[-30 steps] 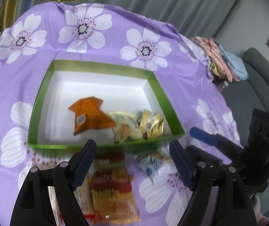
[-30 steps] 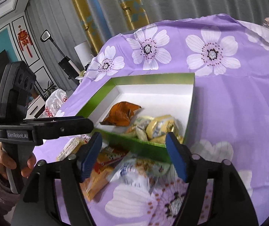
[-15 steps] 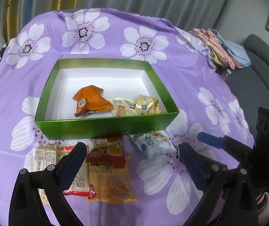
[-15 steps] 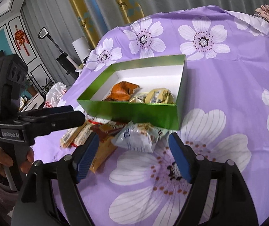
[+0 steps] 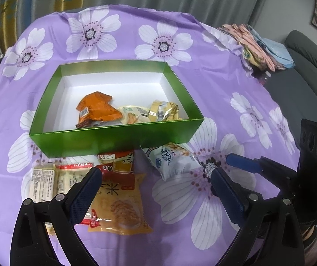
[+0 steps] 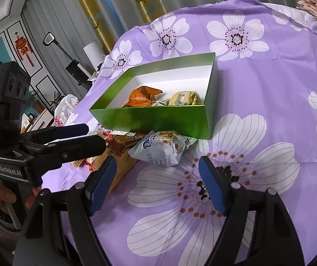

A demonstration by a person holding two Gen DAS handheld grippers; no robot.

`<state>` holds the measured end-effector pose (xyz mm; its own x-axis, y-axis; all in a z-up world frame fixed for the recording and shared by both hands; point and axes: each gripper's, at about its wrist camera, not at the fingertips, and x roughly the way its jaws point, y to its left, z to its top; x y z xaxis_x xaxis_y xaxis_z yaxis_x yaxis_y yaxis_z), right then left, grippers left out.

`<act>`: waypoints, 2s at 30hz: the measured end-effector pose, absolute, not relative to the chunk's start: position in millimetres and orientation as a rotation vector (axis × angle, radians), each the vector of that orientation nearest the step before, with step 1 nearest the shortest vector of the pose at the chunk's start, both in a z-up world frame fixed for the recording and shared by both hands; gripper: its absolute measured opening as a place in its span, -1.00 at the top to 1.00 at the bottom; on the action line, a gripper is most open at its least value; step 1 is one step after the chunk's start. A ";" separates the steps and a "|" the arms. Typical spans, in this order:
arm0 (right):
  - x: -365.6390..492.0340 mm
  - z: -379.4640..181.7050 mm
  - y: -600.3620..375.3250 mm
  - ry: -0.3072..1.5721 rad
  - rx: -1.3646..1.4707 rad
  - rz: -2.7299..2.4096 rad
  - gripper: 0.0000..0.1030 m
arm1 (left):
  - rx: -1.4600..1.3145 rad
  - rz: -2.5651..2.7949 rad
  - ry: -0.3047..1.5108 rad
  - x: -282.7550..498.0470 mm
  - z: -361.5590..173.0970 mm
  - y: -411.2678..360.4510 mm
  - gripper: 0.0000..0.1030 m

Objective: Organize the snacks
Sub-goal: 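Move the right tool back toward the white-blue snack bag, then grasp the white-blue snack bag with the right tool and lift it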

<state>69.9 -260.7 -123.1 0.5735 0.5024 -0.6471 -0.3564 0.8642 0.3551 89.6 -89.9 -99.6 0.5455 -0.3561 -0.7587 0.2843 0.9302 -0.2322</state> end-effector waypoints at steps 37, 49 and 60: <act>115.7 -160.6 -249.6 0.848 0.196 0.558 0.08 | -0.173 -0.476 1.034 135.8 -144.2 -114.7 -0.66; 121.5 -170.2 -246.4 0.892 0.188 0.569 0.50 | -0.257 -0.483 1.055 138.7 -153.5 -99.6 0.08; 114.1 -163.2 -239.4 0.865 0.126 0.552 0.69 | -0.222 -0.485 1.046 134.7 -156.5 -97.1 0.43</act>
